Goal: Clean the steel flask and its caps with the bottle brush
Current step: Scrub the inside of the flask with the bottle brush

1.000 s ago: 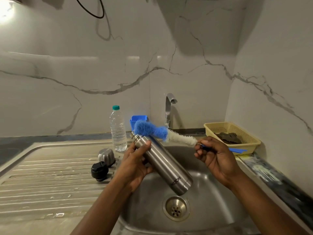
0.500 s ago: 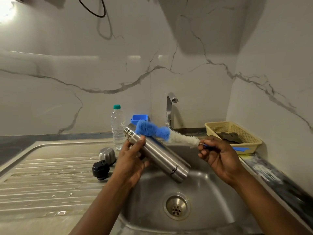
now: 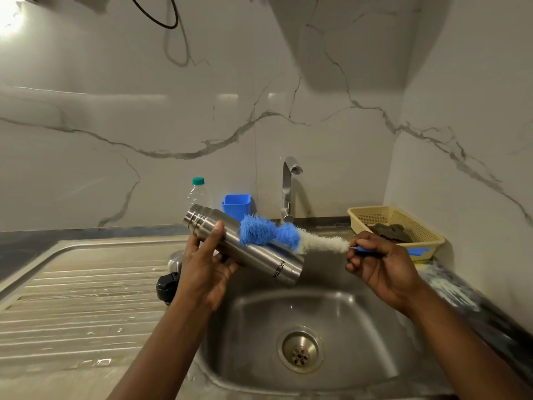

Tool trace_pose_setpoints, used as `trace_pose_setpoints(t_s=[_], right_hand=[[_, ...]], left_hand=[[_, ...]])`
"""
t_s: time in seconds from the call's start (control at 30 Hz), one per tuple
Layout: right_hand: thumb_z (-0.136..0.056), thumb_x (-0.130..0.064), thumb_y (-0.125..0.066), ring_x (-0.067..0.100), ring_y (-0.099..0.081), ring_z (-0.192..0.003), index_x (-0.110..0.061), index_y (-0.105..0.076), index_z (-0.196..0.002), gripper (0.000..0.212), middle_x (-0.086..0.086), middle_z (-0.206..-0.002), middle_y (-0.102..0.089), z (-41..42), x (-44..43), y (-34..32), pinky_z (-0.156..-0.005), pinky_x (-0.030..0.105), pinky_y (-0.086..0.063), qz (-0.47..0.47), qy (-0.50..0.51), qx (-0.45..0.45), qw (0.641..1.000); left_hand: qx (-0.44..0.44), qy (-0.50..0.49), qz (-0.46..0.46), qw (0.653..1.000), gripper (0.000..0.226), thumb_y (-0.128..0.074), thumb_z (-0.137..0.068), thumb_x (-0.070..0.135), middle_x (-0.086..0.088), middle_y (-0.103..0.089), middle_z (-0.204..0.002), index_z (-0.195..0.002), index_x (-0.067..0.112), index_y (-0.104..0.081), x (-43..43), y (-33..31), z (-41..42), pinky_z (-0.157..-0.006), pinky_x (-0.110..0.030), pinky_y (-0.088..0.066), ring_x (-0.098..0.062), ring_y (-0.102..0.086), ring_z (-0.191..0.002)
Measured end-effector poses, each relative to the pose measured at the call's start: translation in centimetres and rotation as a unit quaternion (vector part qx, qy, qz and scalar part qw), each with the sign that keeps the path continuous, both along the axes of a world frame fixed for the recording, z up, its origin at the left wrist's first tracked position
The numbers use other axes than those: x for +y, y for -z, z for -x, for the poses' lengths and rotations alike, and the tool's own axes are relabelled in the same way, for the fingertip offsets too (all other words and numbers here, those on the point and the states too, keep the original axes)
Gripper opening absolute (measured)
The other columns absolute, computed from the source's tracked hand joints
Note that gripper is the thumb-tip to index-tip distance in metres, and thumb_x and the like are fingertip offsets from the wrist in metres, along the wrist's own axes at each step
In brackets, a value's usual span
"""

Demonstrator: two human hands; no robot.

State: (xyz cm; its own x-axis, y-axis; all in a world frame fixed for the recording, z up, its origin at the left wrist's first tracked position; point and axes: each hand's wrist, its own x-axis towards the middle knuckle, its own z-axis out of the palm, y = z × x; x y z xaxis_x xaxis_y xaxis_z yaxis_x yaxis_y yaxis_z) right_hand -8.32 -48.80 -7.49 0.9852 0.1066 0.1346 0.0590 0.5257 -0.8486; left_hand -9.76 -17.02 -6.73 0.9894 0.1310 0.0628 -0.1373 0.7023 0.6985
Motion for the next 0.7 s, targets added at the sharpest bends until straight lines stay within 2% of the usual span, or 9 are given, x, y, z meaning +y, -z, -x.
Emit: trace_pose_setpoints(t_s=[0.07, 0.2, 0.37, 0.43, 0.47, 0.57, 0.6, 0.7], right_hand=[[-0.082, -0.004, -0.051, 0.019, -0.053, -0.055, -0.002, -0.058, -0.08, 0.008, 0.013, -0.066, -0.058, 0.0, -0.8, -0.4, -0.05, 0.03, -0.052, 0.0, 0.019, -0.008, 1.0], [-0.08, -0.004, -0.05, 0.018, -0.051, -0.053, -0.004, -0.066, -0.07, 0.019, 0.011, -0.062, -0.056, 0.0, -1.9, -0.3, -0.046, 0.028, -0.049, -0.004, 0.06, -0.015, 0.998], [-0.083, -0.003, -0.05, 0.018, -0.053, -0.054, -0.002, -0.059, -0.079, 0.01, 0.014, -0.065, -0.057, -0.2, -0.3, 0.3, -0.05, 0.029, -0.051, 0.001, 0.02, -0.012, 1.0], [-0.083, -0.003, -0.05, 0.018, -0.053, -0.054, -0.002, -0.057, -0.08, 0.008, 0.014, -0.065, -0.056, -0.2, -0.6, 0.0, -0.05, 0.029, -0.05, 0.003, 0.025, -0.014, 1.0], [-0.083, -0.003, -0.049, 0.018, -0.052, -0.053, -0.002, -0.058, -0.078, 0.011, 0.014, -0.065, -0.056, -0.1, -1.1, -0.1, -0.048, 0.029, -0.049, 0.002, 0.036, -0.015, 0.999], [-0.09, 0.0, -0.041, 0.017, -0.049, -0.052, -0.007, -0.066, -0.064, 0.037, 0.01, -0.061, -0.056, 0.0, -2.7, -0.5, -0.046, 0.027, -0.047, -0.002, 0.07, -0.017, 0.997], [-0.09, -0.001, -0.04, 0.017, -0.048, -0.052, -0.008, -0.067, -0.063, 0.038, 0.01, -0.06, -0.055, 0.0, -2.8, -0.5, -0.046, 0.027, -0.047, -0.005, 0.073, -0.016, 0.997], [-0.082, -0.005, -0.048, 0.017, -0.05, -0.051, -0.003, -0.063, -0.072, 0.018, 0.012, -0.062, -0.056, -0.1, -1.7, -0.2, -0.047, 0.028, -0.048, -0.008, 0.047, -0.01, 0.999]], left_hand=[[-0.014, -0.014, 0.009, 1.0, 0.059, -0.075, -0.089, 0.021, -0.012, -0.067, -0.12, -0.144, 0.017, -0.054, 0.8, -0.2, -0.1, -0.08, -0.052, -0.064, -0.03, -0.074, -0.11], [-0.018, -0.029, 0.031, 0.999, 0.061, -0.073, -0.092, 0.02, -0.016, -0.064, -0.138, -0.149, 0.017, -0.052, 2.0, -0.6, -0.3, -0.094, -0.063, -0.059, -0.036, -0.068, -0.125], [0.005, -0.024, 0.019, 1.0, 0.062, -0.072, -0.092, 0.021, -0.014, -0.064, -0.132, -0.151, 0.016, -0.051, 0.9, -0.2, 0.0, -0.084, -0.054, -0.064, -0.033, -0.069, -0.12], [0.004, -0.028, 0.019, 0.999, 0.063, -0.072, -0.092, 0.021, -0.015, -0.064, -0.135, -0.151, 0.016, -0.05, 0.9, -0.2, 0.0, -0.085, -0.055, -0.064, -0.033, -0.069, -0.12], [0.001, -0.031, 0.026, 0.999, 0.063, -0.072, -0.092, 0.021, -0.016, -0.063, -0.138, -0.151, 0.017, -0.051, 1.1, -0.3, -0.1, -0.088, -0.057, -0.063, -0.034, -0.069, -0.122], [-0.013, -0.047, 0.04, 0.998, 0.062, -0.072, -0.092, 0.023, -0.017, -0.062, -0.145, -0.15, 0.02, -0.052, 2.2, -0.6, -0.2, -0.095, -0.065, -0.057, -0.037, -0.068, -0.125], [-0.014, -0.048, 0.04, 0.998, 0.061, -0.072, -0.093, 0.023, -0.017, -0.062, -0.145, -0.151, 0.021, -0.052, 2.4, -0.6, -0.2, -0.095, -0.066, -0.056, -0.037, -0.068, -0.125], [-0.009, -0.049, 0.041, 0.998, 0.065, -0.074, -0.089, 0.024, -0.018, -0.061, -0.147, -0.15, 0.021, -0.052, 2.1, -0.7, 0.0, -0.096, -0.067, -0.056, -0.038, -0.066, -0.127]])
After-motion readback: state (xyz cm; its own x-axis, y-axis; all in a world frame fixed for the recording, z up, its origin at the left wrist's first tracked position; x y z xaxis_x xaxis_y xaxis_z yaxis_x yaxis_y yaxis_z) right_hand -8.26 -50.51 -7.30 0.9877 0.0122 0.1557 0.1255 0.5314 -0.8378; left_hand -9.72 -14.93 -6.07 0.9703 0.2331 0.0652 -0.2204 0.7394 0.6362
